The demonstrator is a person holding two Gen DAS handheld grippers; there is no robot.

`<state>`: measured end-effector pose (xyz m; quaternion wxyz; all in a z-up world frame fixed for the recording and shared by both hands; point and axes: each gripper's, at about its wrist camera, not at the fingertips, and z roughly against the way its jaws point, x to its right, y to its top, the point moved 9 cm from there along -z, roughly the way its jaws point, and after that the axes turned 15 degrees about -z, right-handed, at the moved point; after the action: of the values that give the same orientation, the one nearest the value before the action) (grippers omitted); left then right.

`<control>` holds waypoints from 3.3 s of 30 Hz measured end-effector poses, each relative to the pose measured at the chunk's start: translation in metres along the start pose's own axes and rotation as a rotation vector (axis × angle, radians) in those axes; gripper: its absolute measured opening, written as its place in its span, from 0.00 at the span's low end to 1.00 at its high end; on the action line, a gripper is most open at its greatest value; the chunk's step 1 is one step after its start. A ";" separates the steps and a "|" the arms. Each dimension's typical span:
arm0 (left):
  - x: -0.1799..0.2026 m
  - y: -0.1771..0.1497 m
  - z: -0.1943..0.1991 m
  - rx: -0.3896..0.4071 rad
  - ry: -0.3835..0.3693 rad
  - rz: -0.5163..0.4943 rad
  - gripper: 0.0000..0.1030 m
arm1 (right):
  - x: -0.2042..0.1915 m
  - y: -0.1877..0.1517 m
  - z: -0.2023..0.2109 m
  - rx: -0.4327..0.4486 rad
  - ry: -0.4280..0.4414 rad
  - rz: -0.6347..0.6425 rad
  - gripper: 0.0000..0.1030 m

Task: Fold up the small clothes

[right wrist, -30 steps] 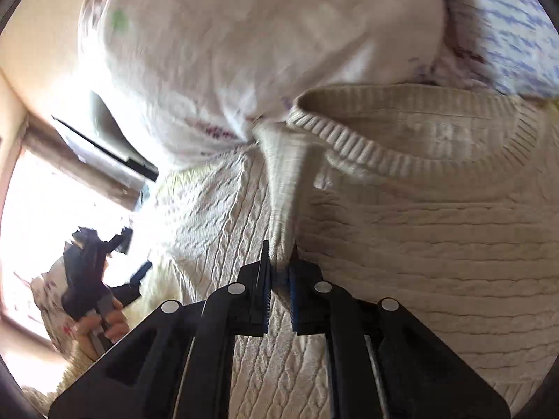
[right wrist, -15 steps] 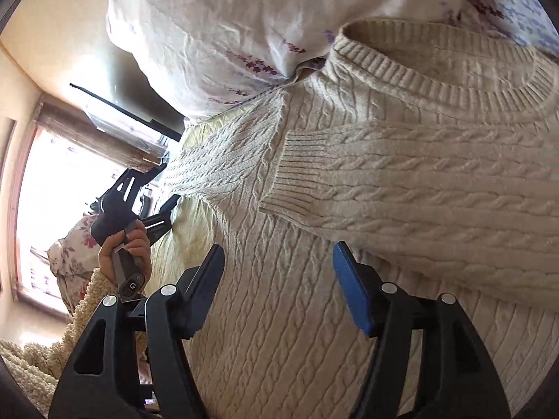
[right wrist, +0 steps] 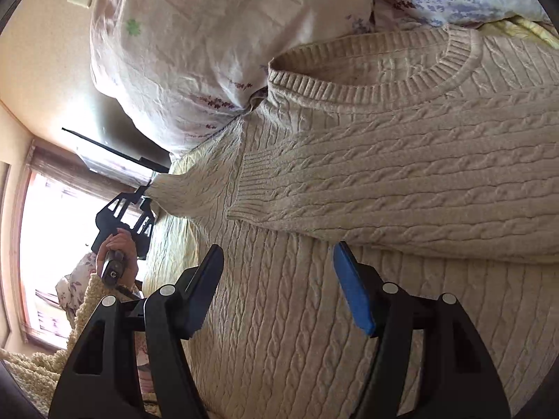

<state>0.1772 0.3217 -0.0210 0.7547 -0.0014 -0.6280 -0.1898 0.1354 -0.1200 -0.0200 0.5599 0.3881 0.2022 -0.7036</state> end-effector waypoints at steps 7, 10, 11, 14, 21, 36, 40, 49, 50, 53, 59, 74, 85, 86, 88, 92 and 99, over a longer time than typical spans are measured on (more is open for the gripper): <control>0.100 -0.110 -0.043 -0.193 -0.315 -0.052 0.07 | 0.020 0.006 0.030 0.052 0.009 -0.056 0.66; 0.107 -0.174 -0.061 -0.329 -0.310 -0.093 0.07 | 0.025 0.005 0.033 0.062 0.011 -0.069 0.66; 0.102 -0.193 -0.066 -0.363 -0.279 -0.114 0.07 | 0.027 0.006 0.036 0.063 0.011 -0.073 0.66; 0.069 -0.237 -0.081 -0.445 -0.139 -0.142 0.07 | 0.026 0.008 0.035 0.063 0.008 -0.076 0.66; 0.038 -0.229 -0.076 -0.429 -0.026 -0.074 0.55 | 0.031 0.009 0.036 0.072 0.001 -0.094 0.66; 0.091 -0.199 -0.113 -0.408 -0.164 -0.199 0.09 | 0.056 0.021 0.066 0.162 -0.003 -0.140 0.66; 0.151 -0.274 -0.133 -0.597 -0.218 -0.572 0.09 | 0.086 0.032 0.097 0.258 -0.022 -0.211 0.66; 0.106 -0.462 -0.115 -1.053 -0.061 -1.476 0.38 | 0.142 0.046 0.155 0.414 0.005 -0.390 0.65; 0.105 -0.462 -0.108 -1.049 -0.068 -1.502 0.45 | 0.142 0.047 0.155 0.416 0.002 -0.386 0.64; 0.111 -0.432 -0.093 -0.959 -0.071 -1.503 0.67 | 0.138 0.052 0.150 0.397 -0.011 -0.359 0.54; 0.100 -0.299 -0.076 -0.688 0.176 -1.315 0.69 | 0.136 0.062 0.127 0.350 -0.117 -0.310 0.42; 0.008 -0.212 -0.033 -0.670 0.470 -1.190 0.69 | 0.090 0.074 0.132 0.461 -0.337 0.037 0.07; 0.011 -0.214 -0.044 -0.664 0.468 -1.200 0.69 | 0.117 0.086 0.134 0.494 -0.456 0.012 0.07; 0.011 -0.215 -0.046 -0.663 0.470 -1.203 0.69 | 0.119 0.085 0.133 0.492 -0.460 0.002 0.07; 0.011 -0.215 -0.050 -0.657 0.465 -1.217 0.69 | 0.129 0.084 0.127 0.467 -0.492 -0.012 0.07; 0.010 -0.213 -0.052 -0.662 0.470 -1.225 0.69 | 0.145 0.081 0.126 0.436 -0.538 -0.069 0.14; 0.008 -0.208 -0.050 -0.641 0.490 -1.224 0.69 | 0.121 0.069 0.143 0.484 -0.474 0.024 0.21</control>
<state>0.1658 0.1147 -0.0731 0.5949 0.1715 -0.2433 -0.7466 0.1458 -0.3189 -0.0151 0.4912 0.3377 -0.1108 -0.7952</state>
